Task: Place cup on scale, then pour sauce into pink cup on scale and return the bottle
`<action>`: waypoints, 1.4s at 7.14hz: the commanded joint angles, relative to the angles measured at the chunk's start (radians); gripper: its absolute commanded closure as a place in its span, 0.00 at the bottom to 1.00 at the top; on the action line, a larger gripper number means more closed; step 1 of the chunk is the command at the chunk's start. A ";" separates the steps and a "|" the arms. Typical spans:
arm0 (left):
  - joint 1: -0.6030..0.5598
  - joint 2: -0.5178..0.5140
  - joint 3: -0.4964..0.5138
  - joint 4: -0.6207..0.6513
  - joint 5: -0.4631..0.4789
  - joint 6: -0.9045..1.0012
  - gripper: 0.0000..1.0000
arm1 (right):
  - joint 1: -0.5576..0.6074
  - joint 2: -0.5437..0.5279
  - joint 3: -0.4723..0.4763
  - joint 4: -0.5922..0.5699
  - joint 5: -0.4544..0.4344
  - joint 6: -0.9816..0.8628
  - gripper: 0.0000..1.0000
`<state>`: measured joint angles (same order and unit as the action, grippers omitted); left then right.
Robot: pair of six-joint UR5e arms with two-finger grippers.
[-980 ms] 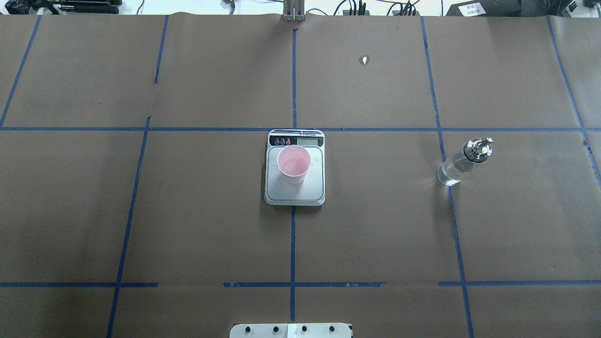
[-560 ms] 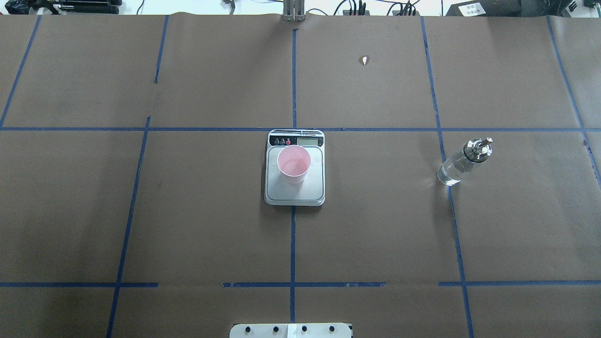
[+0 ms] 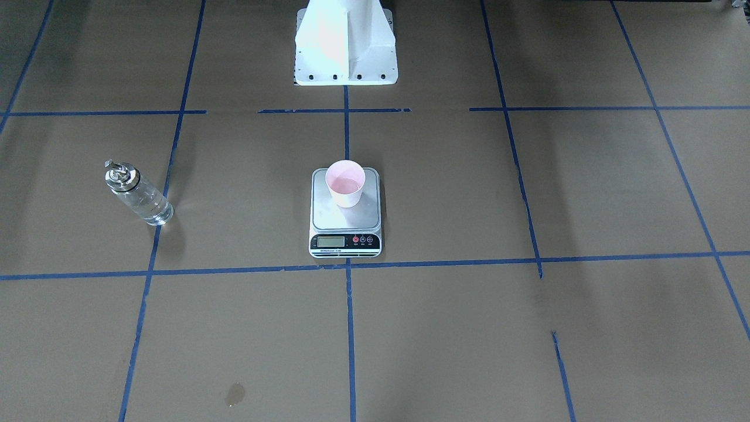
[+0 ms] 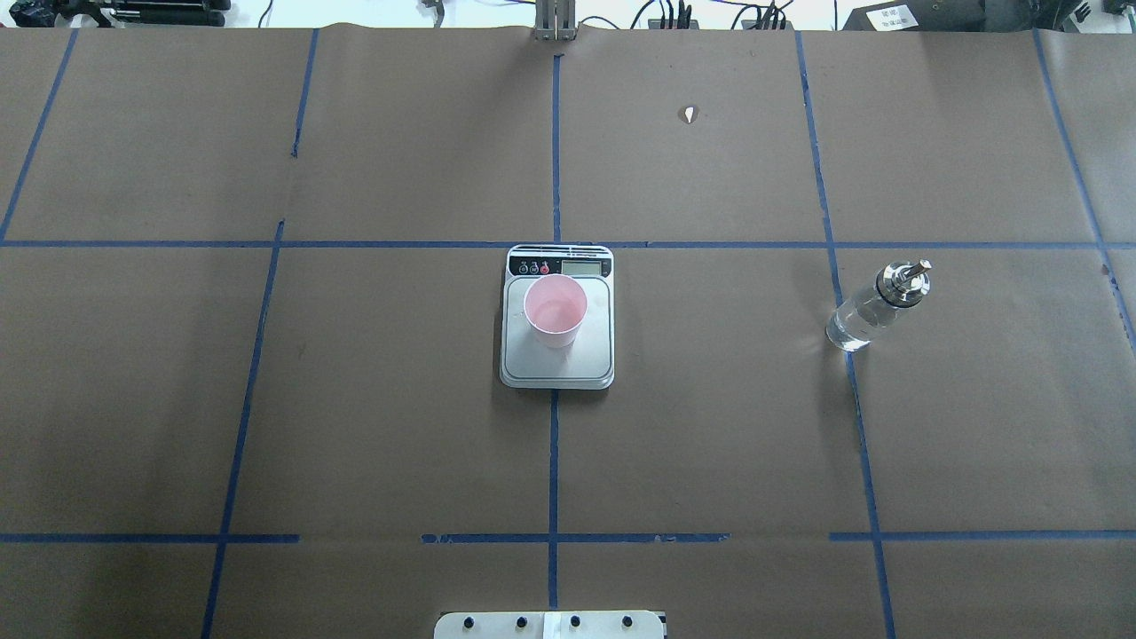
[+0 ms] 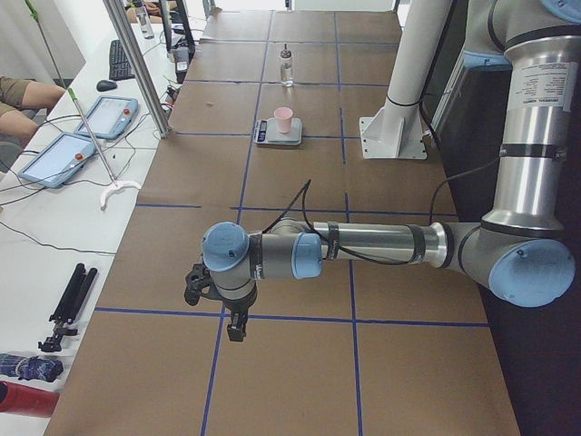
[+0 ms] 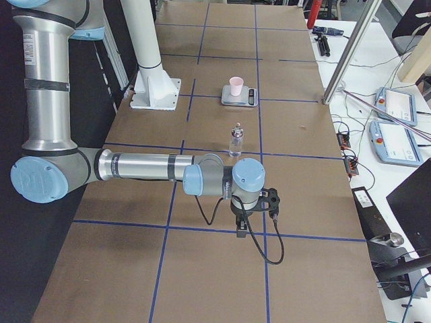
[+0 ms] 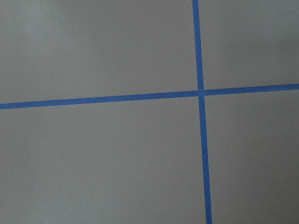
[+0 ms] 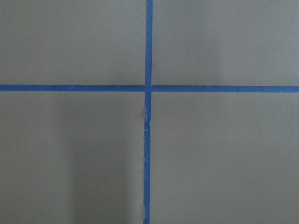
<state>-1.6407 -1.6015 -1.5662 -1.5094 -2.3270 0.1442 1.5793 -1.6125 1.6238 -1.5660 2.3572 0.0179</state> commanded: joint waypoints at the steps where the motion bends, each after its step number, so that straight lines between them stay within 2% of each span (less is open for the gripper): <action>1: 0.001 0.000 0.000 0.000 0.000 0.000 0.00 | 0.004 -0.006 -0.008 0.000 -0.019 0.010 0.00; 8: -0.001 0.003 0.001 -0.003 -0.003 0.012 0.00 | 0.022 -0.003 -0.028 0.000 -0.019 0.014 0.00; 10: -0.001 0.008 0.043 -0.063 -0.003 0.009 0.00 | 0.022 -0.001 -0.028 0.000 -0.016 0.014 0.00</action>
<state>-1.6413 -1.5973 -1.5469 -1.5391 -2.3299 0.1541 1.6015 -1.6149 1.5951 -1.5662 2.3398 0.0322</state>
